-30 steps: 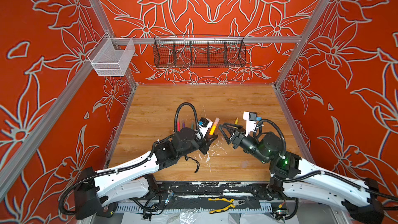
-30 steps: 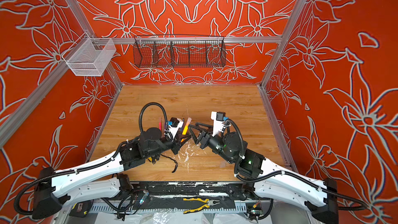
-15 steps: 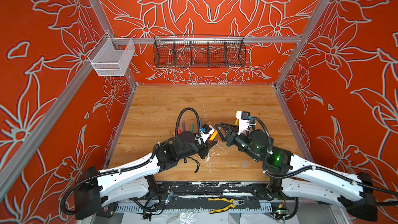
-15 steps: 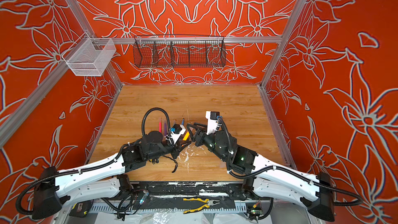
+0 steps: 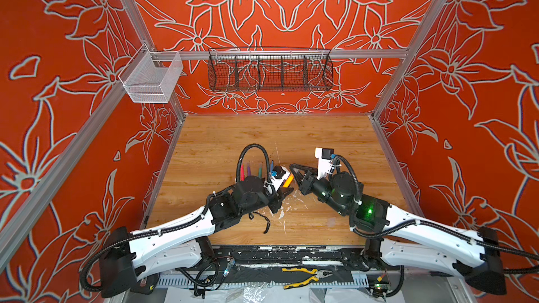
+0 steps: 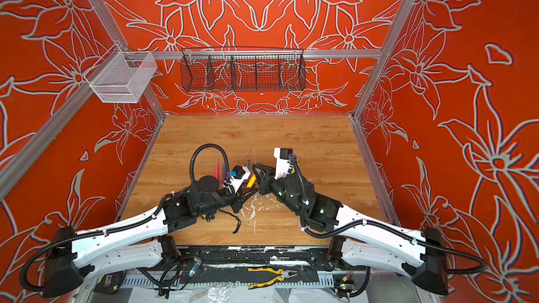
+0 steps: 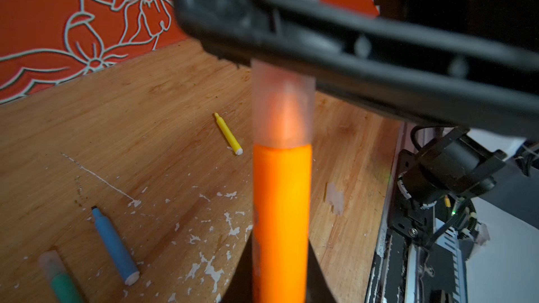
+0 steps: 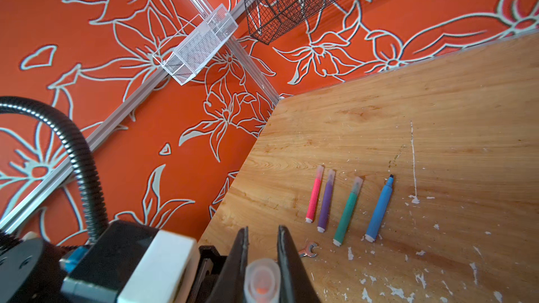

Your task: Insert the pens into the pen caps

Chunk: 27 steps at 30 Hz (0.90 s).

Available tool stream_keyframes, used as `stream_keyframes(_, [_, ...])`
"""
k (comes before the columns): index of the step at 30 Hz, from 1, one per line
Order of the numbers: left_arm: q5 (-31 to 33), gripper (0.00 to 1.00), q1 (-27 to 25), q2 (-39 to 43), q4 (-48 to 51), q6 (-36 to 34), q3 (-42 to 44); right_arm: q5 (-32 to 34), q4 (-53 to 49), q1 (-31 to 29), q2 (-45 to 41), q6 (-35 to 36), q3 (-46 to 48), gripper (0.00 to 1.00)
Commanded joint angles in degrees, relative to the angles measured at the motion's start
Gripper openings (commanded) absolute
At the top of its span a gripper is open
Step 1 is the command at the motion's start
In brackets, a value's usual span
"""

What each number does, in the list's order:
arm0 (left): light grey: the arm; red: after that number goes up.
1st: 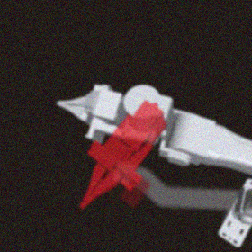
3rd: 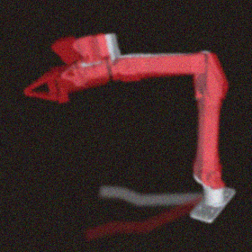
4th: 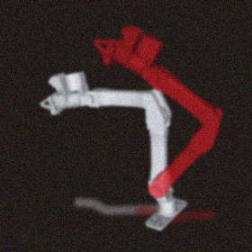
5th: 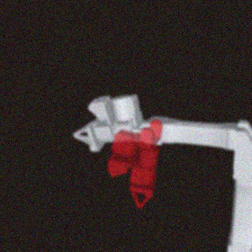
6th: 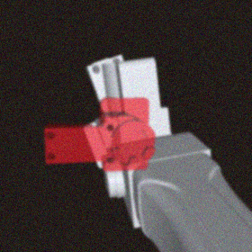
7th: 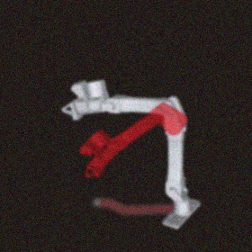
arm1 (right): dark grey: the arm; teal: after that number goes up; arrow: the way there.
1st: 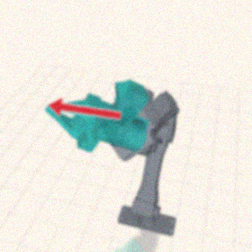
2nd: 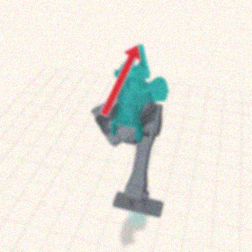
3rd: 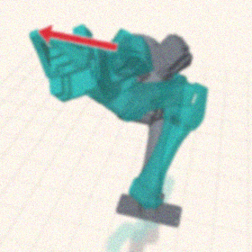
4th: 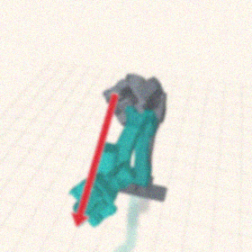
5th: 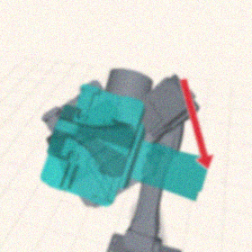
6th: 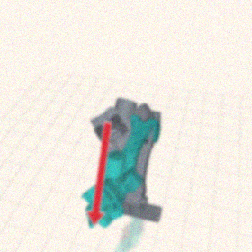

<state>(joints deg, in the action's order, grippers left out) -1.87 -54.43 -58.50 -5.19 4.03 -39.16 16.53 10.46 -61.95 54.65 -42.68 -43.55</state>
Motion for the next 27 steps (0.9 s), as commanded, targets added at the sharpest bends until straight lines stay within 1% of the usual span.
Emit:
stream_keyframes(1, [4.15, 0.00, -0.15, -2.43, -2.45, -0.53, -4.79, -2.24, 1.09, -0.51, 1.49, -1.19, 0.64, 0.02])
stream_keyframes(5, [8.76, 0.00, 0.25, -4.07, -3.94, -0.06, -8.54, -2.64, 1.70, -0.76, 2.11, -1.96, 1.89, 0.00])
stream_keyframes(11, [7.88, 0.00, 0.56, -4.93, -3.67, -2.55, -14.26, -4.02, 4.22, -1.16, 2.66, -3.44, 4.55, 0.00])
stream_keyframes(19, [11.33, 0.00, 0.81, -6.67, -4.54, -4.79, -20.39, -5.11, 5.83, -2.55, 3.25, -4.59, 6.09, 0.00])
stream_keyframes(22, [11.91, 0.00, 1.90, -7.74, -4.65, -4.61, -22.59, -5.39, 7.47, -2.91, 2.82, -5.07, 7.48, 0.00])
stream_keyframes(27, [10.03, 0.00, 4.22, -9.89, -4.83, -3.51, -25.66, -6.19, 7.85, -3.85, 3.44, -5.47, 7.51, 0.00])
